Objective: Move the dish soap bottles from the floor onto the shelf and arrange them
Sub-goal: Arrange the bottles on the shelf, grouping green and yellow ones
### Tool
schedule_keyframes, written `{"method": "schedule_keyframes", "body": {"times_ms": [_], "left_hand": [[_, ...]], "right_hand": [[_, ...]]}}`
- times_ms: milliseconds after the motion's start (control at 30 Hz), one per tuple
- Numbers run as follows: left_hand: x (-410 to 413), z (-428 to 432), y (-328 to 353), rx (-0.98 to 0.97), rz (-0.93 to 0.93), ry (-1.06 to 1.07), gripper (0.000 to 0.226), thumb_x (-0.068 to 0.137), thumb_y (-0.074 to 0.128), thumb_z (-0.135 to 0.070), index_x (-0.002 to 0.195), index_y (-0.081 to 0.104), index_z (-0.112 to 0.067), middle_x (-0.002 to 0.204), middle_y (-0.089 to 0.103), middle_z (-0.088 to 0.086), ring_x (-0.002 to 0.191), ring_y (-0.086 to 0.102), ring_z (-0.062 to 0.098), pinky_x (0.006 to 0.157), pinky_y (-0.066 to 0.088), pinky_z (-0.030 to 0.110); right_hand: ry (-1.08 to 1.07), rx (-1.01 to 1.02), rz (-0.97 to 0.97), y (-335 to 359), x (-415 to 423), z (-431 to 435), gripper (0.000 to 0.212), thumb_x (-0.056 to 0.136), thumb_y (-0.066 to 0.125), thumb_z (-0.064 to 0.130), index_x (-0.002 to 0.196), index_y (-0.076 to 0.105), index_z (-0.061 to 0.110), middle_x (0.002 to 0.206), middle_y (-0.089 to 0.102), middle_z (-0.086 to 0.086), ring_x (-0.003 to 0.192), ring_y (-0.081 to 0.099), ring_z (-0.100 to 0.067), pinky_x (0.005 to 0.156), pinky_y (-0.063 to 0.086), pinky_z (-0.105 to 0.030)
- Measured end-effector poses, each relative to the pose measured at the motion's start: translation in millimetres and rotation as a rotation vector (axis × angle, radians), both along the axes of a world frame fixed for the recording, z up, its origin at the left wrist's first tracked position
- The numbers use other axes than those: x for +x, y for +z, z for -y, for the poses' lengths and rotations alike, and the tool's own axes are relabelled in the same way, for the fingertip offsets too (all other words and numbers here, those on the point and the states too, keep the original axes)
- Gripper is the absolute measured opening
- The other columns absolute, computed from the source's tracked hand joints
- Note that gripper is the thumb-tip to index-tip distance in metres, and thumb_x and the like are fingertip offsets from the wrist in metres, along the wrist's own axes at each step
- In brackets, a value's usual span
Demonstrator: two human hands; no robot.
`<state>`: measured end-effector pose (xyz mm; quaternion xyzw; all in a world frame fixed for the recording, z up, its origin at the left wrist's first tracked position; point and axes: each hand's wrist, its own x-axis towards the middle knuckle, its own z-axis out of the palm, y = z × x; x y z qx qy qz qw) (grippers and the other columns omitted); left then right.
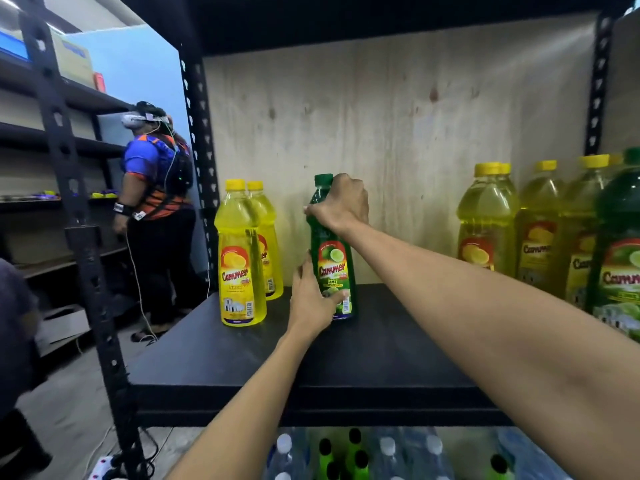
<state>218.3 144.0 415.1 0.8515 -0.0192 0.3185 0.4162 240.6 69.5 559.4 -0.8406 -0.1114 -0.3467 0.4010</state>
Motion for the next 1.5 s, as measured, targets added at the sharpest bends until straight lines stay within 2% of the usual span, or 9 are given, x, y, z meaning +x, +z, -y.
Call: {"method": "schedule_keyframes", "body": {"times_ms": [400, 567, 633, 733, 833, 1000, 1100, 1233, 1500], "left_hand": [[3.1, -2.9, -8.7, 0.023, 0.038, 0.030, 0.101, 0.073, 0.085, -0.023, 0.152, 0.023, -0.019, 0.143, 0.037, 0.008, 0.132, 0.044, 0.025, 0.108, 0.040, 0.038], [-23.0, 16.3, -6.0, 0.000, 0.053, 0.119, 0.103, 0.075, 0.083, -0.019, 0.155, 0.018, -0.016, 0.141, 0.037, 0.014, 0.134, 0.039, 0.031, 0.111, 0.033, 0.037], [-46.4, 41.4, -6.6, 0.058, 0.190, 0.125, 0.092, 0.078, 0.079, -0.020, 0.152, 0.025, -0.021, 0.137, 0.039, 0.010, 0.129, 0.042, 0.028, 0.109, 0.037, 0.039], [-76.7, 95.3, -2.4, 0.060, 0.287, -0.139, 0.062, 0.083, 0.073, -0.018, 0.138, 0.046, -0.029, 0.125, 0.047, -0.003, 0.114, 0.054, 0.013, 0.097, 0.051, 0.036], [-83.0, 162.7, 4.5, -0.031, 0.225, -0.420, 0.049, 0.081, 0.074, -0.013, 0.120, 0.057, -0.037, 0.107, 0.061, -0.008, 0.090, 0.064, 0.006, 0.078, 0.059, 0.032], [-64.4, 275.2, 0.4, -0.068, -0.030, -0.525, 0.067, 0.074, 0.083, -0.030, 0.133, 0.052, -0.026, 0.119, 0.063, -0.004, 0.101, 0.063, 0.012, 0.090, 0.055, 0.034], [-56.7, 325.1, -6.8, -0.046, -0.120, -0.474, 0.087, 0.068, 0.086, -0.038, 0.141, 0.044, -0.018, 0.129, 0.056, 0.000, 0.119, 0.056, 0.020, 0.102, 0.047, 0.036], [-48.6, 359.9, -11.3, -0.098, -0.195, -0.410, 0.095, 0.060, 0.089, -0.042, 0.138, 0.040, -0.016, 0.133, 0.051, 0.005, 0.123, 0.053, 0.026, 0.103, 0.046, 0.043], [-48.6, 371.7, -14.2, -0.122, -0.209, -0.318, 0.088, 0.066, 0.088, -0.038, 0.137, 0.039, -0.019, 0.134, 0.054, 0.004, 0.123, 0.055, 0.025, 0.103, 0.047, 0.044]], "right_hand": [[0.017, 0.020, 0.003, -11.0, 0.1, 11.1, 0.062, 0.065, 0.088, 0.045, 0.111, 0.066, 0.009, 0.111, 0.071, -0.011, 0.103, 0.067, -0.028, 0.081, 0.055, -0.032], [0.111, -0.040, -0.084, -7.8, -25.4, 35.1, 0.086, 0.062, 0.089, 0.047, 0.132, 0.055, 0.010, 0.131, 0.063, -0.009, 0.120, 0.059, -0.027, 0.096, 0.051, -0.034], [0.087, -0.047, -0.045, -6.1, -44.5, 71.7, 0.085, 0.062, 0.089, 0.044, 0.135, 0.056, 0.015, 0.132, 0.062, -0.007, 0.121, 0.058, -0.024, 0.096, 0.048, -0.031], [-0.047, -0.035, 0.036, -11.6, -75.0, 148.9, 0.065, 0.065, 0.086, 0.036, 0.124, 0.064, 0.023, 0.119, 0.067, -0.006, 0.111, 0.062, -0.021, 0.089, 0.048, -0.028], [-0.277, -0.052, 0.092, -19.7, -94.7, 230.1, 0.058, 0.064, 0.081, 0.036, 0.118, 0.064, 0.025, 0.113, 0.066, -0.008, 0.109, 0.061, -0.027, 0.088, 0.045, -0.032], [-0.579, -0.021, 0.033, -23.0, -107.3, 326.4, 0.073, 0.067, 0.079, 0.038, 0.131, 0.046, 0.025, 0.128, 0.047, -0.014, 0.119, 0.044, -0.041, 0.096, 0.042, -0.044], [-0.498, 0.007, -0.018, -27.0, -104.7, 356.3, 0.085, 0.066, 0.086, 0.037, 0.135, 0.041, 0.019, 0.127, 0.047, -0.017, 0.121, 0.044, -0.040, 0.098, 0.042, -0.042], [-0.393, -0.017, -0.036, -29.8, -94.6, 363.5, 0.088, 0.065, 0.090, 0.037, 0.135, 0.042, 0.013, 0.127, 0.056, -0.015, 0.119, 0.054, -0.034, 0.095, 0.048, -0.039], [-0.332, 0.035, 0.020, -35.9, -97.1, 371.6, 0.080, 0.067, 0.090, 0.020, 0.137, 0.052, 0.012, 0.126, 0.066, -0.007, 0.117, 0.062, -0.026, 0.091, 0.052, -0.033]]}}
